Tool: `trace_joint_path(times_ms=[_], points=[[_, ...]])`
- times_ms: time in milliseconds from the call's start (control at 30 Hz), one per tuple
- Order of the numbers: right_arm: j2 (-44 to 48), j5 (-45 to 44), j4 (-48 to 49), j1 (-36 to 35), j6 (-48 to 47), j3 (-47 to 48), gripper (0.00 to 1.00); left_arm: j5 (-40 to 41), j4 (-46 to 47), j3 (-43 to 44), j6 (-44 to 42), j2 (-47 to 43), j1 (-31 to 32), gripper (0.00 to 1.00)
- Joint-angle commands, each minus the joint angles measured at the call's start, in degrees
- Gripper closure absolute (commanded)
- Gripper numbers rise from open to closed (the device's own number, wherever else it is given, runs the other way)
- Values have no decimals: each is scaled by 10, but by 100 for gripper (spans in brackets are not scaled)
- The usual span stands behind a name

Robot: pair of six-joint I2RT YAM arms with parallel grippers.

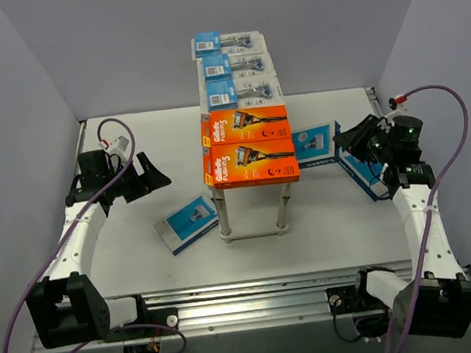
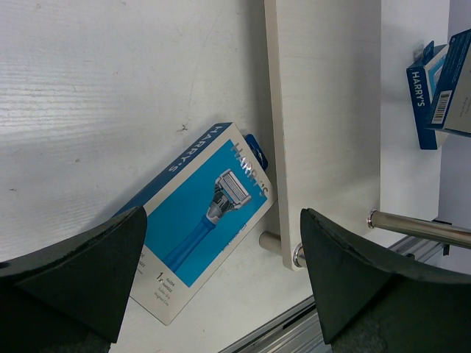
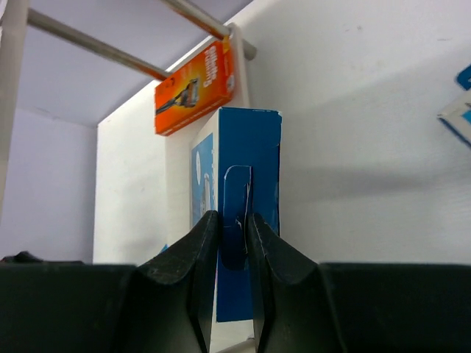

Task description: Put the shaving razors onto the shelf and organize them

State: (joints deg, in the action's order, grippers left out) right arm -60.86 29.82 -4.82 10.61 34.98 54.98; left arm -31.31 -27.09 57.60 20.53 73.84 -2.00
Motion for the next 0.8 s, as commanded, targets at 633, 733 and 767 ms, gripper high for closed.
trace_joint_path(times_ms=[633,733,767], points=[[-163,-23,357,-214,135,-110,100,-2,5,3,-8,-37,-6,6],[-191,-37,380,-220,145,-117,100,-2,6,4,-8,-33,-7,6],[-198,-40,387,-220,147,-119,100,-2,6,3,-8,-32,-7,6]])
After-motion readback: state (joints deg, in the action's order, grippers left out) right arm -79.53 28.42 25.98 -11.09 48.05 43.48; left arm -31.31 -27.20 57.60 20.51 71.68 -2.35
